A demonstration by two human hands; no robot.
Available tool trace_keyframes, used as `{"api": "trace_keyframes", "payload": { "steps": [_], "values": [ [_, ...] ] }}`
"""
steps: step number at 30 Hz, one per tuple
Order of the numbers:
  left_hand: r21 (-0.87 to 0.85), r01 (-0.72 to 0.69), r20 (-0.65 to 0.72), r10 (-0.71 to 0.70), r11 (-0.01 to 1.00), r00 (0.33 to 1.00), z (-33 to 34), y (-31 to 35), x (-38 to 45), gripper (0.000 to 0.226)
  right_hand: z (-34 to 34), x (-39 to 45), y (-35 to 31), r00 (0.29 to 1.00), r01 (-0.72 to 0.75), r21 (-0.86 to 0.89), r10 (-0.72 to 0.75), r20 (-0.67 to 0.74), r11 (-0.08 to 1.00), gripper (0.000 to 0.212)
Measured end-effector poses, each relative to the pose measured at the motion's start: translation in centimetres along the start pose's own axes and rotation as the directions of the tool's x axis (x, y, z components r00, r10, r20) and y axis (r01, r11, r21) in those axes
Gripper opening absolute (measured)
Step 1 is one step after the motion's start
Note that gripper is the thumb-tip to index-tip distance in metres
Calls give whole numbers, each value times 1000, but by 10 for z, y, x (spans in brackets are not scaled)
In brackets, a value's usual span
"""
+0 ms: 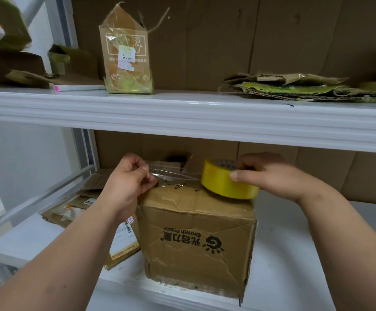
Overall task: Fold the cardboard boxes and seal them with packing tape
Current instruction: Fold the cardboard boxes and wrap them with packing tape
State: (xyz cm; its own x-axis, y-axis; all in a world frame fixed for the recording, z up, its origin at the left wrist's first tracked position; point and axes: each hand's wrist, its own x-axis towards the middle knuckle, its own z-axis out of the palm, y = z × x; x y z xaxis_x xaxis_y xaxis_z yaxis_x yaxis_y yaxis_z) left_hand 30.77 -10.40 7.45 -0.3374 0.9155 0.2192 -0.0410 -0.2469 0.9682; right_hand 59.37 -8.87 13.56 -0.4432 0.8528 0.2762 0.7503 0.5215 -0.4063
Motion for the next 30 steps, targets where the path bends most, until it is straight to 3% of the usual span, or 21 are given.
{"api": "trace_keyframes", "payload": {
  "steps": [3,6,8,11,14,21,25,30],
  "values": [
    [-70,33,2,-33,997,999,0,1,1,21,-6,-5,7,995,4,-12,-2,101,1000,22],
    [-79,46,6,-45,996,999,0,2,2,22,-3,-12,12,996,43,-36,-40,79,998,11],
    [-109,57,-1,-57,992,998,-2,2,2,23,-4,-16,15,997,71,-20,-71,-24,997,20],
    [-141,59,-9,-61,988,998,0,4,1,23,-9,-18,26,972,-24,-81,4,-236,996,56],
    [-134,50,-45,-56,990,997,9,5,0,24,-3,-22,37,977,-117,-96,97,-192,988,66],
    [-145,61,-65,-71,988,995,10,7,-4,22,23,-43,45,986,-24,161,50,-160,987,66],
    [-164,56,-55,-66,985,996,8,5,-3,20,20,-54,45,995,-24,241,46,-90,970,24],
    [-183,50,-84,-67,982,994,5,-1,1,20,3,-54,43,967,14,238,47,-251,971,7]
  ]
}}
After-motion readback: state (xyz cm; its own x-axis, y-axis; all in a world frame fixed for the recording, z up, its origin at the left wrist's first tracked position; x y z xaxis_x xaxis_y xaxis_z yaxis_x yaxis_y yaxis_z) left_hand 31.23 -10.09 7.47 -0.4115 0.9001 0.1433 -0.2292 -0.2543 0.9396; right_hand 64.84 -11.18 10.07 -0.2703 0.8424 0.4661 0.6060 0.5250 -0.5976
